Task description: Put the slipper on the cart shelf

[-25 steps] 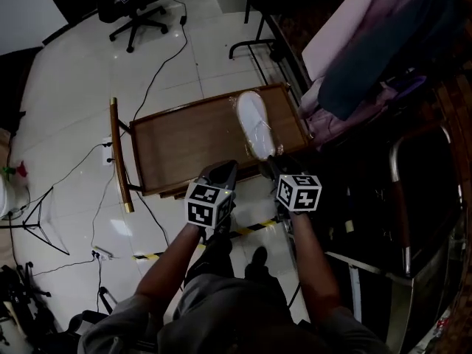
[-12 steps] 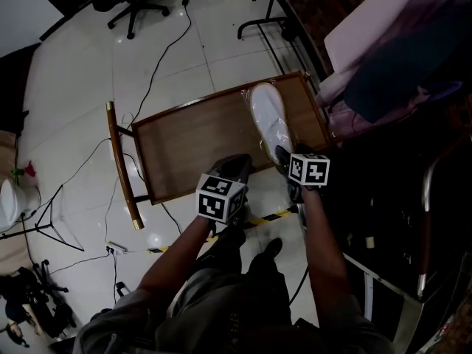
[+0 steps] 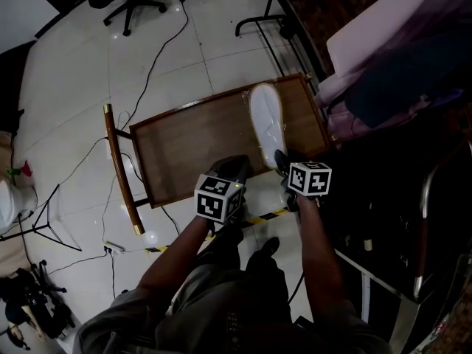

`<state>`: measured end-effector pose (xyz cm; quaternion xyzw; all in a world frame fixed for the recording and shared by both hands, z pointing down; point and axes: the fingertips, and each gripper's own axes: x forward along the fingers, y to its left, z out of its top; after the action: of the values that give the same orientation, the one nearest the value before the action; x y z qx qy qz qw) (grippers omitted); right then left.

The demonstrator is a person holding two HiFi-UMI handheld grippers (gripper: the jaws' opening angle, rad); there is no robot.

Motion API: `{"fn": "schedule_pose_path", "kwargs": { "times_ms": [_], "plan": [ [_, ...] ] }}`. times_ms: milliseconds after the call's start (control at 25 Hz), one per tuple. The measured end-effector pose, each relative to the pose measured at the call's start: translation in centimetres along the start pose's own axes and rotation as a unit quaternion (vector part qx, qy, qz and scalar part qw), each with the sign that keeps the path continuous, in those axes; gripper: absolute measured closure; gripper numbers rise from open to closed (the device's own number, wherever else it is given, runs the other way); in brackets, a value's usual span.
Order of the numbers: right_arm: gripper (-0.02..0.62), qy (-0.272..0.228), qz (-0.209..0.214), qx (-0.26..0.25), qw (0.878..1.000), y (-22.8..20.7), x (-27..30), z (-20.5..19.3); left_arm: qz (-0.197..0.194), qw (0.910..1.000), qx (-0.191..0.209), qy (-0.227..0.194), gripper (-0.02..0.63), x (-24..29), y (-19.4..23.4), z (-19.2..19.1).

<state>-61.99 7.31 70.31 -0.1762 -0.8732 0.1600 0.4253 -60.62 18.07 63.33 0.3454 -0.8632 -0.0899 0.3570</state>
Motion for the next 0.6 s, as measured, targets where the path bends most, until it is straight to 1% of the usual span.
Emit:
{"fn": "schedule_pose_path", "kwargs": {
  "times_ms": [120,240,440,600],
  "plan": [
    [0.505,-0.007,-0.003,0.008,1.0,0.5,-1.3,-0.5,-0.013,0.9999,-0.002,0.002,0.598,0.1,-1.1,0.2],
    [0.513,-0.019,-0.001,0.023,1.0,0.8,-2.8,-1.0,-0.026,0.9996,0.007,0.001,0.598,0.1,-2.4,0.5],
    [0.534,-0.043,-0.016,0.03,0.998,0.8,-6.4,-1.9,-0.047,0.9987,0.021,0.001,0.598,-0.1,-4.7,0.5],
    [0.537,-0.073,-0.028,0.036,0.996,0.7,-10.0,-2.5,-0.075,0.9967,0.031,-0.001,0.598,-0.1,-7.4,0.5]
  ]
}}
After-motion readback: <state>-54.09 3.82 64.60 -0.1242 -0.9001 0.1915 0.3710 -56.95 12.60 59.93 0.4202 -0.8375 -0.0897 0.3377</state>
